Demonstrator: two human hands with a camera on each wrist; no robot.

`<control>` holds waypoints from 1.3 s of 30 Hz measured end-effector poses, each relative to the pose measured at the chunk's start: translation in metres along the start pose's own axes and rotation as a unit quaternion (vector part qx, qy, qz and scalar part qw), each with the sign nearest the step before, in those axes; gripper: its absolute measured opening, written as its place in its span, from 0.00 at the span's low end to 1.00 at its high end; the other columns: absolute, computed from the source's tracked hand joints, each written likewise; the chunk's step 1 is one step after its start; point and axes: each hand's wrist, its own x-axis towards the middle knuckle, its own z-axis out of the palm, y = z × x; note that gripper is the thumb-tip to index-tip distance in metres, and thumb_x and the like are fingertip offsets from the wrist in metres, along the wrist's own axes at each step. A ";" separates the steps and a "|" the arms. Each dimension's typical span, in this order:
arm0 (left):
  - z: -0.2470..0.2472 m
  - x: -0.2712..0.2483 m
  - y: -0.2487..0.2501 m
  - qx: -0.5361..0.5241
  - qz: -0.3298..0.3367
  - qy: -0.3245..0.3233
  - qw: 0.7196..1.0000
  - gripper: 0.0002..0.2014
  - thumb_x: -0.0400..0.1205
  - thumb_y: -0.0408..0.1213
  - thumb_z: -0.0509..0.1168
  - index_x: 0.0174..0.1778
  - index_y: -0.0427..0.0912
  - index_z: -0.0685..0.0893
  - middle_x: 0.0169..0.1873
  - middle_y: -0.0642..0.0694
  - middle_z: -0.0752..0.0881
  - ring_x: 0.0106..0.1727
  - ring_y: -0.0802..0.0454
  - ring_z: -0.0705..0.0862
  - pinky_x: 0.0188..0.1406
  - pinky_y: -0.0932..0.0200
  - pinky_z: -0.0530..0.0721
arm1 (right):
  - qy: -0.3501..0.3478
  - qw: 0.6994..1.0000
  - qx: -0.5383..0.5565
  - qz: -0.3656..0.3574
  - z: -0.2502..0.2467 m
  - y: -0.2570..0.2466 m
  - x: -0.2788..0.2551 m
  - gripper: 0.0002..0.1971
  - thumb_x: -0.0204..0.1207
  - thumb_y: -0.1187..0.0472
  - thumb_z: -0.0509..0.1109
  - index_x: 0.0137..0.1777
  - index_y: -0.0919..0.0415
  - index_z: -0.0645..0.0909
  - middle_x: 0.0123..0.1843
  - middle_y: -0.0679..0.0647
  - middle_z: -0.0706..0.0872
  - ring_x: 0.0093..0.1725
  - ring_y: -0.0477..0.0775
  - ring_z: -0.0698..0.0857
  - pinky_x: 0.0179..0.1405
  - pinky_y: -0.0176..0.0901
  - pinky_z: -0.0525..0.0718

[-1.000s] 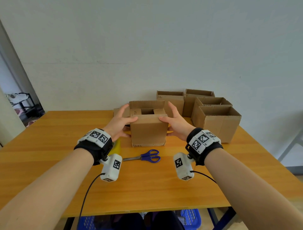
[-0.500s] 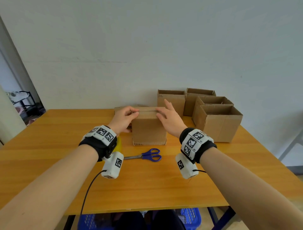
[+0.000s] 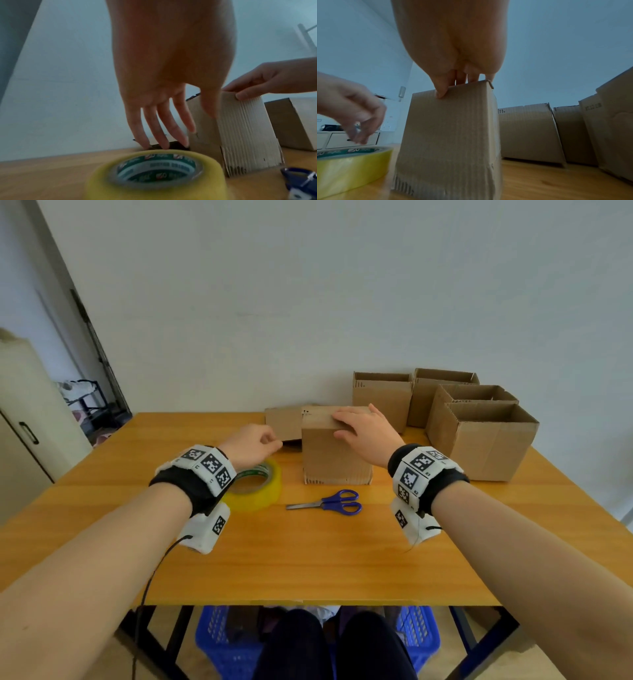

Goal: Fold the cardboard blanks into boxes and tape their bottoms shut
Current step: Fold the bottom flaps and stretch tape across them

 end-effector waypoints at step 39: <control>-0.062 0.026 0.103 0.110 0.143 -0.032 0.983 0.07 0.79 0.37 0.69 0.48 0.49 0.77 0.52 0.43 0.85 0.54 0.45 0.83 0.56 0.48 0.83 | -0.017 0.995 0.096 0.017 -0.018 -0.008 0.003 0.21 0.82 0.56 0.64 0.73 0.61 0.70 0.66 0.57 0.83 0.63 0.58 0.82 0.63 0.49 0.79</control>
